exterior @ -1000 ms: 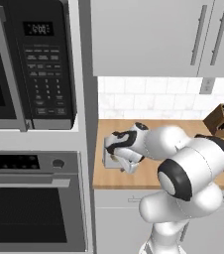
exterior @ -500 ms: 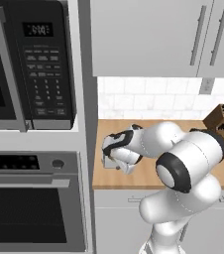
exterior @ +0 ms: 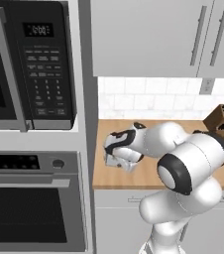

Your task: Take the meat container that has the steak and place it on the second highest rack of the freezer. Then take the vegetable container that has the onion and potato and place it on the highest rack of the freezer.

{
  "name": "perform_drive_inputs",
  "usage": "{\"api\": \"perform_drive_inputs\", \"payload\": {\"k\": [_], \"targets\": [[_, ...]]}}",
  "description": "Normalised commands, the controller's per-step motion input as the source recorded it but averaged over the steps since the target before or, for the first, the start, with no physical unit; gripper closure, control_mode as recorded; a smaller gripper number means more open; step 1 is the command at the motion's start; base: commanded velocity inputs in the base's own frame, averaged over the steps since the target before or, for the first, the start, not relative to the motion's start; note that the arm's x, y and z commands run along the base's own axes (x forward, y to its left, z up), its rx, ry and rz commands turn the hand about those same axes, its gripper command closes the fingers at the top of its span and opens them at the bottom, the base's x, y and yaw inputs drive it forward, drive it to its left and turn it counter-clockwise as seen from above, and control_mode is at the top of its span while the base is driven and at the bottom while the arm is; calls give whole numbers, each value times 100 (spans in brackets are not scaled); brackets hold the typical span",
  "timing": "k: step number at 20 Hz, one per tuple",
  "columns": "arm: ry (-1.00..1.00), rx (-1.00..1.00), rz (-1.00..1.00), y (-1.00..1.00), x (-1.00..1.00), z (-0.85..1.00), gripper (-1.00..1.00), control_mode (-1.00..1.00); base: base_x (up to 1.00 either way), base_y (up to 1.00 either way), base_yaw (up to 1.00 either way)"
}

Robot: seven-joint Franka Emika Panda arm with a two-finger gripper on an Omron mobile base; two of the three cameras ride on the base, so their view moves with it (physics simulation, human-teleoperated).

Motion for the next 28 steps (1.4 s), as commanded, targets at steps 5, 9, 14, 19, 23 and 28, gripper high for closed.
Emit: {"api": "perform_drive_inputs", "payload": {"k": [5, 9, 14, 19, 23, 28], "targets": [[3, 0, 0, -62, -1, -29, 100, -100, 0, 0, 0], [0, -1, 0, -27, -22, 0, 100, -100, 0, 0, 0], [0, -1, 0, -28, -30, 38, 100, -100, 0, 0, 0], [-14, -5, 0, -25, -56, 100, 100, -100, 0, 0, 0], [-10, -9, 0, -24, -78, 100, 100, -100, 0, 0, 0], [0, -6, 0, -33, -98, 97, 100, -100, 0, 0, 0]]}}
